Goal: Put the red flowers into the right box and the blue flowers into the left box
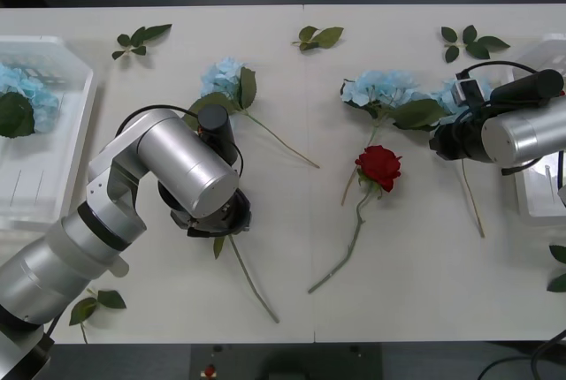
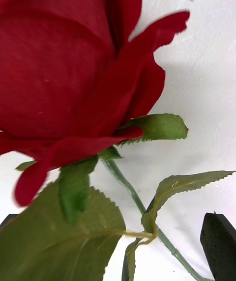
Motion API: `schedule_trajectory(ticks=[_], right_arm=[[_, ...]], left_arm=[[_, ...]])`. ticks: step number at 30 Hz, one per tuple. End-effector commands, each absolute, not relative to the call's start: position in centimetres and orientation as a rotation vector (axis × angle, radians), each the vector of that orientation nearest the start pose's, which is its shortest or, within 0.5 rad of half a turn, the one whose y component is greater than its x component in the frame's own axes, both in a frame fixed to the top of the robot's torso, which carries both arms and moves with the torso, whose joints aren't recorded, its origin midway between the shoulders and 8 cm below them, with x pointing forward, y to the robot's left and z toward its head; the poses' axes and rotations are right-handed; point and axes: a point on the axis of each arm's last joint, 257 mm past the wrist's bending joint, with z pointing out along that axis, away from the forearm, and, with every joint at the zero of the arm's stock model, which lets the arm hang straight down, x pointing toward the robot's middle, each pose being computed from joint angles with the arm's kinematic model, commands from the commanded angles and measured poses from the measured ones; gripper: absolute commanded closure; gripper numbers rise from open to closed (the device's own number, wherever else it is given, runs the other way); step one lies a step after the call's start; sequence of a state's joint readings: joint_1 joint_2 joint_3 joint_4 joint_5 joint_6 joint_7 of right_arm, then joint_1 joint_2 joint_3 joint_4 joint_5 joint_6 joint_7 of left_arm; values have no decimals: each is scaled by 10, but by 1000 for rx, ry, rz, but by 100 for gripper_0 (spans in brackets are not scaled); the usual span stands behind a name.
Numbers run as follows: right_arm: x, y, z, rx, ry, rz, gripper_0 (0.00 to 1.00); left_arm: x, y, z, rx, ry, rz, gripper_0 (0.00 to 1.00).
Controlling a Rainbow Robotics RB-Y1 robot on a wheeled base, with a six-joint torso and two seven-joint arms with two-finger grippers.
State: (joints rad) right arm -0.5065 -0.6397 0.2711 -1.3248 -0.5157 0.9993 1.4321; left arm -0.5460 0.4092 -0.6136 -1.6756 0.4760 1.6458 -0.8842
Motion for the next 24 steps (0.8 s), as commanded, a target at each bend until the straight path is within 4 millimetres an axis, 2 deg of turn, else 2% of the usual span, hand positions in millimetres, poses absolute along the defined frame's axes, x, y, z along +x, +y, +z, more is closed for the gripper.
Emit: schedule_trajectory(ticks=[1, 9, 11, 16, 19, 20, 21, 24], right_arm=[[593, -325, -273, -164, 2379, -95, 21], [595, -327, -284, -174, 2381, -109, 22], [596, -328, -287, -176, 2386, -115, 28], [597, -328, -291, -179, 2385, -120, 68], [598, -327, -290, -179, 2383, -117, 85], [598, -328, -290, -180, 2382, -119, 96], [598, -328, -290, -181, 2382, -119, 100], [598, -327, -290, -181, 2381, -117, 100]], left_arm=[[415, 117, -348, 199, 2870, 5, 0], [409, 114, -360, 227, 2883, -1, 0], [407, 113, -361, 233, 2886, -6, 0], [404, 110, -366, 252, 2885, -4, 0], [401, 108, -369, 258, 2886, -7, 0], [402, 108, -369, 258, 2885, -4, 0], [401, 107, -369, 263, 2884, -7, 0], [400, 109, -372, 265, 2887, 6, 0]])
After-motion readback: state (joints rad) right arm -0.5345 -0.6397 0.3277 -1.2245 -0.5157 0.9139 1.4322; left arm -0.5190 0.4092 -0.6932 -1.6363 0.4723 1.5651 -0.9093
